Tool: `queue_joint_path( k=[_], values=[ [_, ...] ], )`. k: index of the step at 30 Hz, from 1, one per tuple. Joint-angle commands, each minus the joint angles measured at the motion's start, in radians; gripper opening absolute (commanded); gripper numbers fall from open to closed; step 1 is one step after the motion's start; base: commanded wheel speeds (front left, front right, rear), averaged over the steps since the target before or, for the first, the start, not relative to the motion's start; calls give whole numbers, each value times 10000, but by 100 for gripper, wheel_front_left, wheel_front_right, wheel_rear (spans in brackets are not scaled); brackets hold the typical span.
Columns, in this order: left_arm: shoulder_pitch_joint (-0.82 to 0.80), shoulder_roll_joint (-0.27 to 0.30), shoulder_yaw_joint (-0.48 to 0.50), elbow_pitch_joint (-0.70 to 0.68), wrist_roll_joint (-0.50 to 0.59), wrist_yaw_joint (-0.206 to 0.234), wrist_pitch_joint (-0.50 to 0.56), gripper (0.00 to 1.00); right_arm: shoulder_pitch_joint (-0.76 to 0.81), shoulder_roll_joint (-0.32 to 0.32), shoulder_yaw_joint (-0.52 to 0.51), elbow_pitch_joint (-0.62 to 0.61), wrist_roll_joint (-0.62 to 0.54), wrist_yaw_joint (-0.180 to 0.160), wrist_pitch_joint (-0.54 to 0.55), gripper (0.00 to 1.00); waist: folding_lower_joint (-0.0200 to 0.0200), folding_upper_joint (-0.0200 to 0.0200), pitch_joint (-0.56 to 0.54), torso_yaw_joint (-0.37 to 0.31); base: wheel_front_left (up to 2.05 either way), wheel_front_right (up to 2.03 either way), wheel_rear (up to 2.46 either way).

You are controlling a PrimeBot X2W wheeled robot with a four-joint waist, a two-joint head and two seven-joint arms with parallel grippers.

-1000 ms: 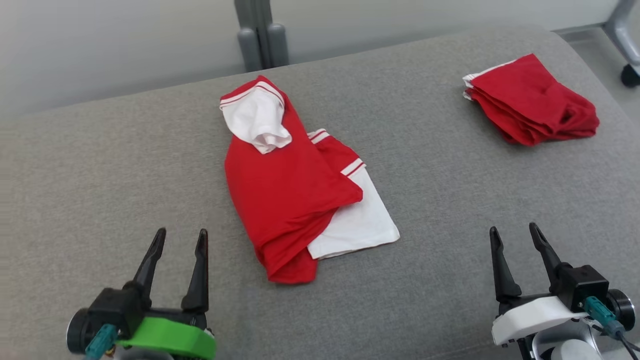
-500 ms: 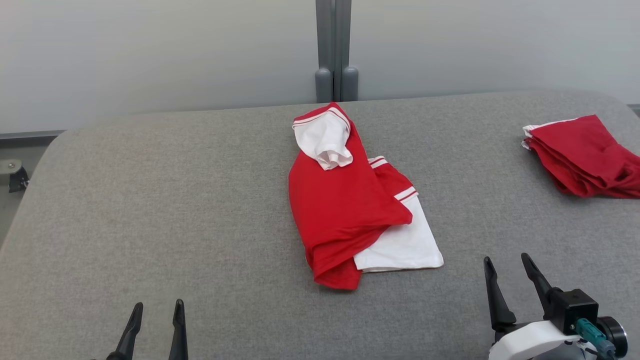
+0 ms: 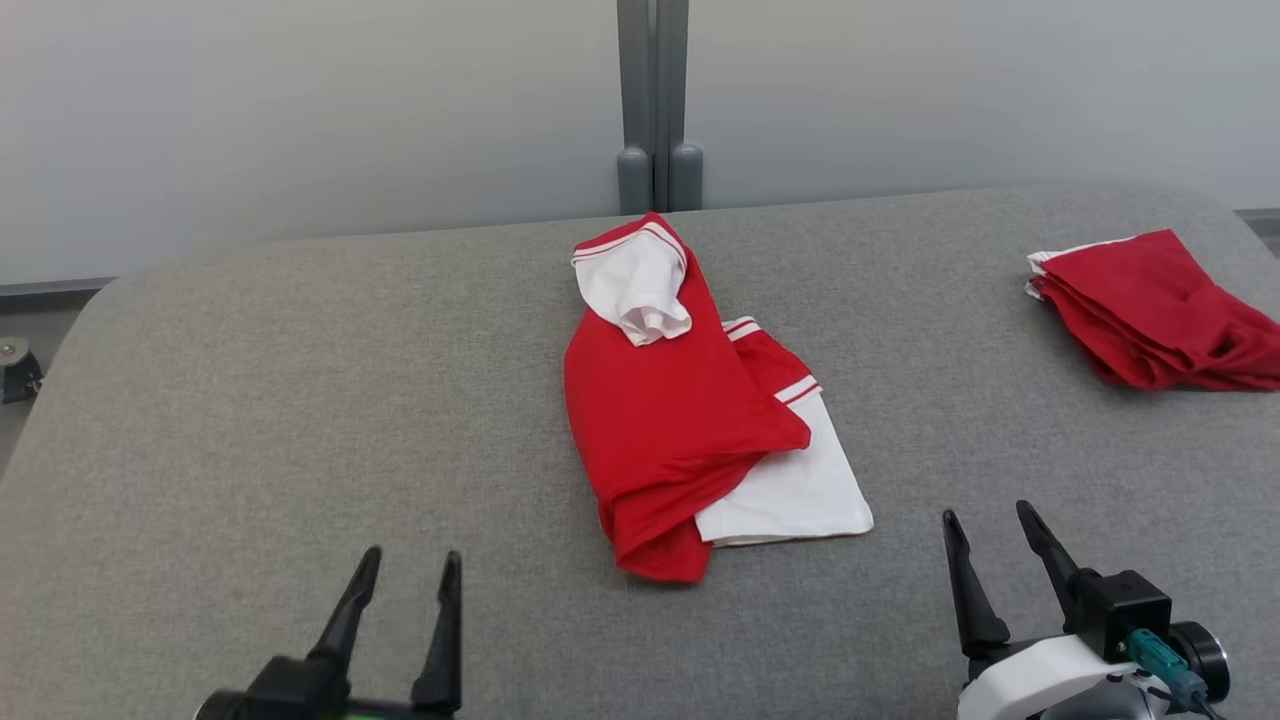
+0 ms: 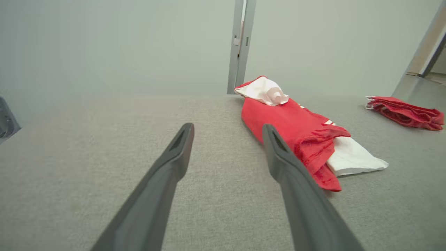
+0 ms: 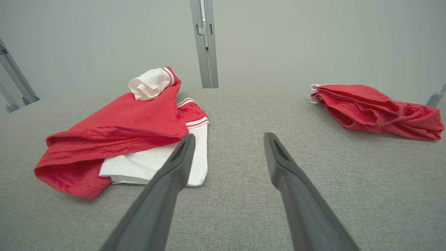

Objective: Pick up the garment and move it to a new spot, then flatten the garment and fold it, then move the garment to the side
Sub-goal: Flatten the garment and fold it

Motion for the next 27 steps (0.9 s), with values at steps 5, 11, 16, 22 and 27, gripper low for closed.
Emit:
queue_joint_path(
  k=[5,11,16,22,27],
  values=[
    [-2069,419,-2018,420,-57,-27,-27,100,-457,-21,214,-82,92,-19,-25,100,0,0,667,-697,0,0,0],
    [-4612,490,-4141,1891,-431,-15,391,100,-979,-19,509,-228,362,-19,-25,100,0,0,1422,-1613,0,0,0],
    [-6143,509,-4997,3359,-562,-12,1296,100,-1246,-18,766,-325,740,-19,-25,100,0,0,1917,-2451,0,0,0],
    [-7066,430,-5434,4734,-390,-13,1857,100,-1333,-15,849,-316,1003,-19,-25,100,0,0,2248,-3162,0,0,0],
    [-7400,466,-5518,5544,-295,172,2072,100,-1294,-13,733,-318,1145,-19,-25,100,0,0,2271,-3448,0,0,0]
  ],
)
